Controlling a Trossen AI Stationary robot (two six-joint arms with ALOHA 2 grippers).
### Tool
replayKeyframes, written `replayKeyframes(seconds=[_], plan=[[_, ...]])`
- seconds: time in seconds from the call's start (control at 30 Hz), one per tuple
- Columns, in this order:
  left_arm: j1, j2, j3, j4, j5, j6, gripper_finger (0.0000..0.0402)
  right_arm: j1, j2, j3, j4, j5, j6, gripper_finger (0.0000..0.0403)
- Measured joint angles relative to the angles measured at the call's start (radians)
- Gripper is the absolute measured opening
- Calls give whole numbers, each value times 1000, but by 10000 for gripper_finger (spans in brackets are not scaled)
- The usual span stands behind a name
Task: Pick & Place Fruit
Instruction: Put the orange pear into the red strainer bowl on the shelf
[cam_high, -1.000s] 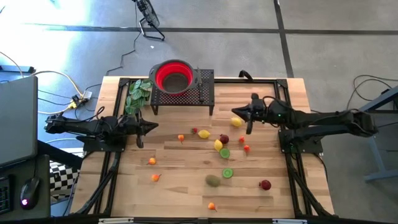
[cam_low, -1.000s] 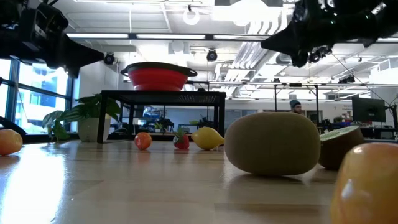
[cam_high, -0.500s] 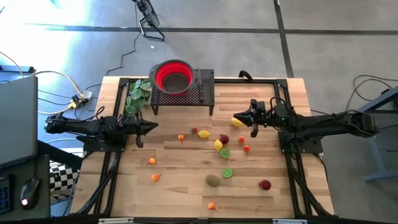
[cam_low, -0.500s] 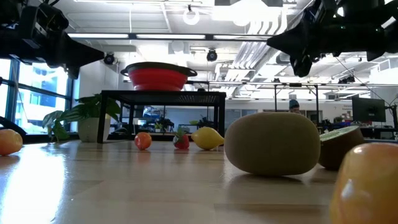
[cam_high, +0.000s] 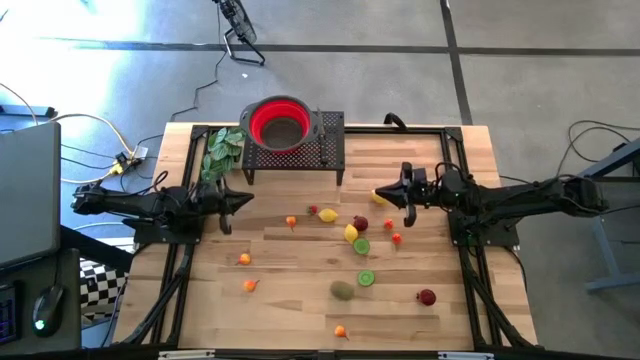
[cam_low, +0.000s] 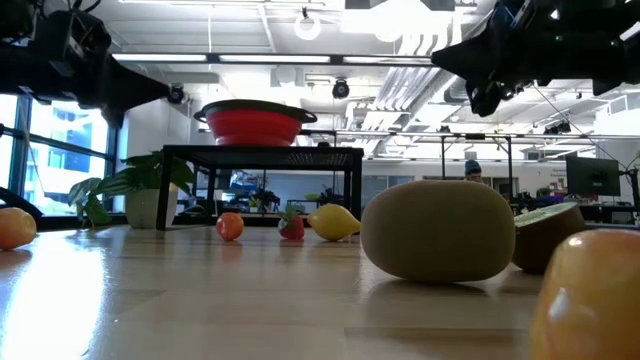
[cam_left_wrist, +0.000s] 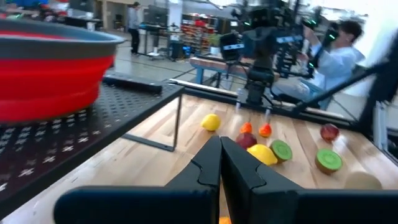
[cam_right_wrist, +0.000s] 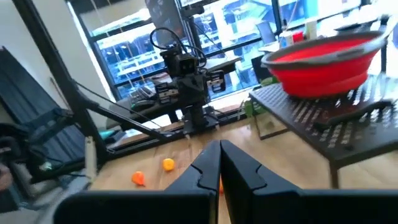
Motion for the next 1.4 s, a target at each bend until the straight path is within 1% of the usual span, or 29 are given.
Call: replayKeyframes(seconds=[0.13, 0.23, 0.33, 0.43, 0.5, 0.6, 0.73, 0.87, 1.07, 1.2, 1.4], plan=[[0, 0, 0, -1, -20, -82, 5, -23, 0, 0, 19, 53, -115, 3], [0, 0, 0, -2, -38, -108, 23, -59, 0, 0, 20, 68, -197, 3], [0, 0, 0, -3, -80, -108, 61, -108, -1, 0, 20, 68, -213, 3], [0, 0, 0, -3, -96, -80, 112, -153, -5, 0, 20, 48, -133, 3], [0, 0, 0, -4, -93, -53, 147, -176, -5, 0, 19, 2, -84, 3], [0, 0, 0, -3, -59, -19, 191, -188, -3, 0, 14, -50, -60, 3], [0, 0, 0, 4, -12, -3, 225, -188, 2, 0, 11, -63, -59, 3], [0, 0, 0, -43, 13, -5, 234, -188, 2, 0, 11, -63, -64, 3], [0, 0, 0, -45, 23, -60, 235, -188, 2, 0, 7, -60, -65, 3], [0, 0, 0, 13, 36, -83, 235, -188, 2, 0, -4, -60, -65, 3], [0, 0, 0, 92, 109, -89, 235, -188, 2, 0, -4, -60, -66, 3]])
